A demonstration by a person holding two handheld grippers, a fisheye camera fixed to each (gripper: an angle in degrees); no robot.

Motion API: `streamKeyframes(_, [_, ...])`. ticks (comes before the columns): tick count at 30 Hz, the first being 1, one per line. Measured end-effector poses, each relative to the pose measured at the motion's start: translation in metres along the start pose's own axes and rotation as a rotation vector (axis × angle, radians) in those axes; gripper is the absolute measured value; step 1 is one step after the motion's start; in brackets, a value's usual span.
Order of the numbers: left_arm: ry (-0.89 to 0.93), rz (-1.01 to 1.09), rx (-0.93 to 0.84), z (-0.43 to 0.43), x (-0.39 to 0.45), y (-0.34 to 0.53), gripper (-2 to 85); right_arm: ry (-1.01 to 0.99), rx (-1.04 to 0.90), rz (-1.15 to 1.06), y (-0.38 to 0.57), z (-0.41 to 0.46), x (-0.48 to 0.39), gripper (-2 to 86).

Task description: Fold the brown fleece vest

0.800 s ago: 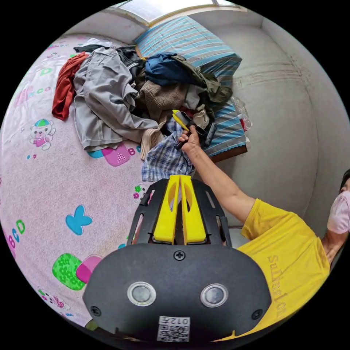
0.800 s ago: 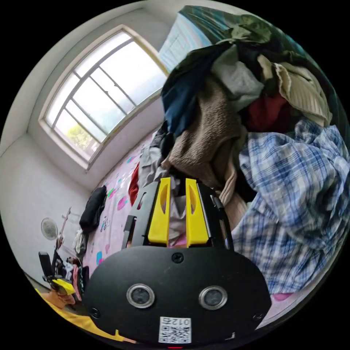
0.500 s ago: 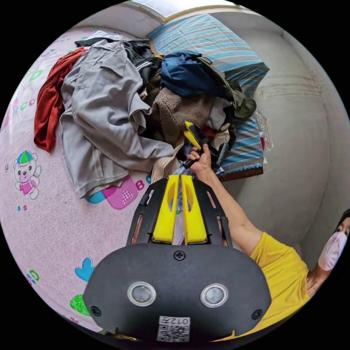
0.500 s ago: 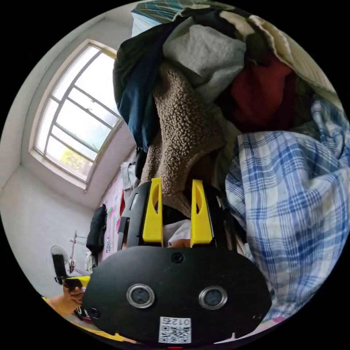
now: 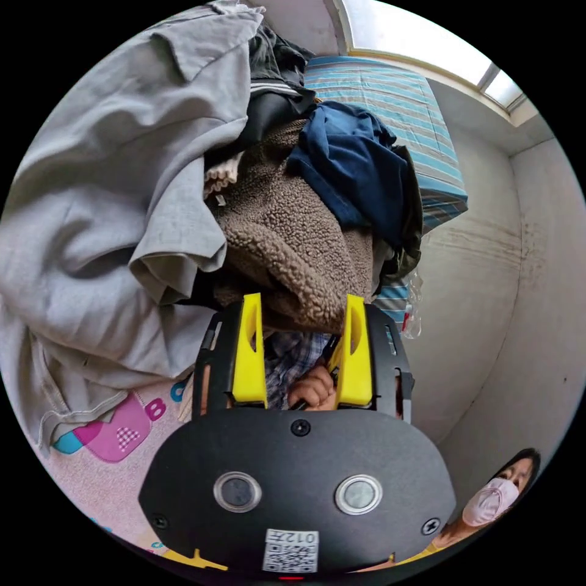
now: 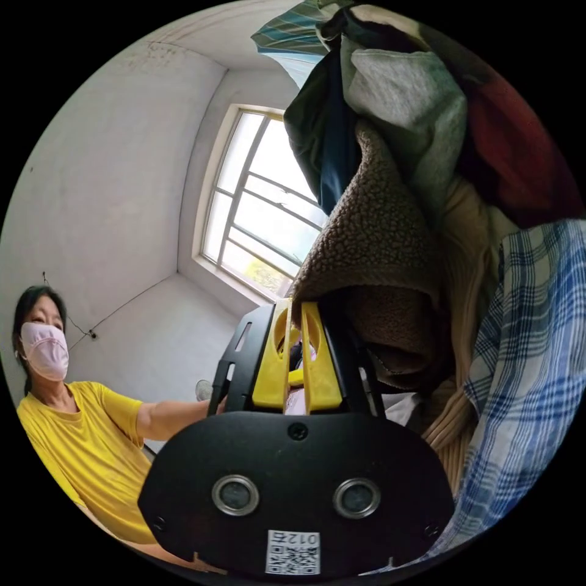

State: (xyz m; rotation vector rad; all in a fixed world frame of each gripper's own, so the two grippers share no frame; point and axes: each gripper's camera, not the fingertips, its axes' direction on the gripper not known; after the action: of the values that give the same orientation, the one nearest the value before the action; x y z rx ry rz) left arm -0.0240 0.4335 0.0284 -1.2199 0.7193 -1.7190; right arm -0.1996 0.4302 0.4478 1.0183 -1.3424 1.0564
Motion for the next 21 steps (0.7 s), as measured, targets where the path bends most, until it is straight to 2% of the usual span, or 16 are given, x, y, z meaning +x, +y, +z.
streamKeyframes(3, [0.1,-0.038,-0.033,0.005,-0.009,-0.005,12.2,-0.005,-0.044,-0.033,0.01,-0.022,-0.023,1.5])
streamKeyframes(6, [0.2,0.03,-0.092,-0.001,0.003,-0.002,9.2,-0.068,-0.019,-0.04,0.019,-0.049,-0.048,1.4])
streamKeyframes(10, [0.271,0.261,-0.126,-0.045,0.055,0.013,7.9,-0.169,0.004,-0.128,0.013,-0.079,-0.106,1.1])
streamKeyframes(14, [0.396,0.522,-0.08,-0.119,0.141,0.043,7.4,-0.275,0.019,-0.29,-0.006,-0.099,-0.209,0.9])
streamKeyframes(21, [0.363,0.92,-0.041,-0.249,0.276,0.147,7.7,-0.465,-0.001,-0.581,0.0,-0.123,-0.411,0.8])
